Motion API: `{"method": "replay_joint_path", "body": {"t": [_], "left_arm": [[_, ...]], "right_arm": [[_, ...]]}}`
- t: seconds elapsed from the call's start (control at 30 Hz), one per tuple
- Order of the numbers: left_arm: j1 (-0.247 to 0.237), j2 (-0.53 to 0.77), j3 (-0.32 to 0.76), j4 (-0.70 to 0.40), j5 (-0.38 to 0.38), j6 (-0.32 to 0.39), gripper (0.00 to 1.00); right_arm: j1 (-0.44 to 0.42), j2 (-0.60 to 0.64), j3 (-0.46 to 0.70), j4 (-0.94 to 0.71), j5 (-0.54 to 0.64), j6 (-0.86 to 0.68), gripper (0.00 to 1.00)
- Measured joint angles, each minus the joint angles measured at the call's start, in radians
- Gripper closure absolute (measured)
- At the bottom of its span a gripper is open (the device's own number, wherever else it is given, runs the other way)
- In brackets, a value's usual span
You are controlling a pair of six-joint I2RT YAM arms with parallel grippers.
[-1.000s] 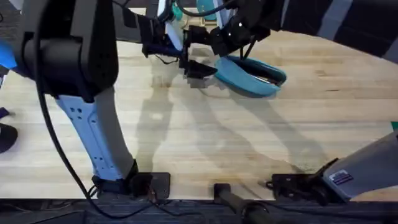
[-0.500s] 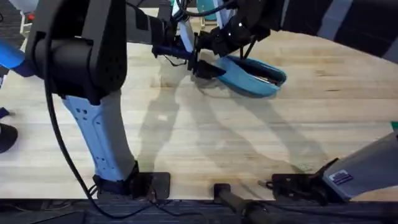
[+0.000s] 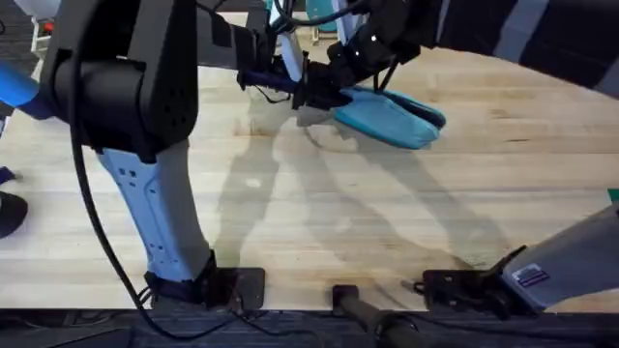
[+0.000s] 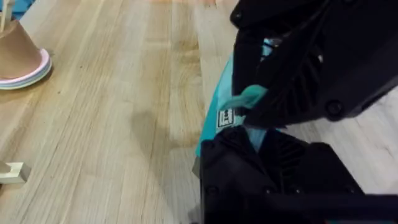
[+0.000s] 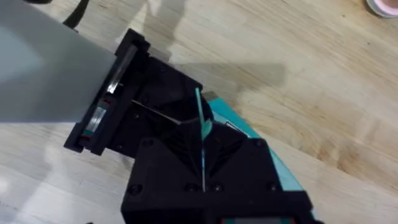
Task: Unzip the bag, pick up the pens from the table one at a time and place them inside, then zip the bag closed.
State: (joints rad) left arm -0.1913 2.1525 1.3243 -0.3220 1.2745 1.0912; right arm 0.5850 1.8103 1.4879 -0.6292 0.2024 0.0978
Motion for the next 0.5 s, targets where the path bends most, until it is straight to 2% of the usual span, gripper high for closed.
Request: {"method": "replay_joint_path", "body": {"t": [0.5], "left_arm": [[0.0, 0.0, 0.0, 0.0, -0.003, 0.0, 0.955]], "right_arm": [[0.001, 0.0, 0.0, -0.038, 0.053, -0.03, 0.969]]}}
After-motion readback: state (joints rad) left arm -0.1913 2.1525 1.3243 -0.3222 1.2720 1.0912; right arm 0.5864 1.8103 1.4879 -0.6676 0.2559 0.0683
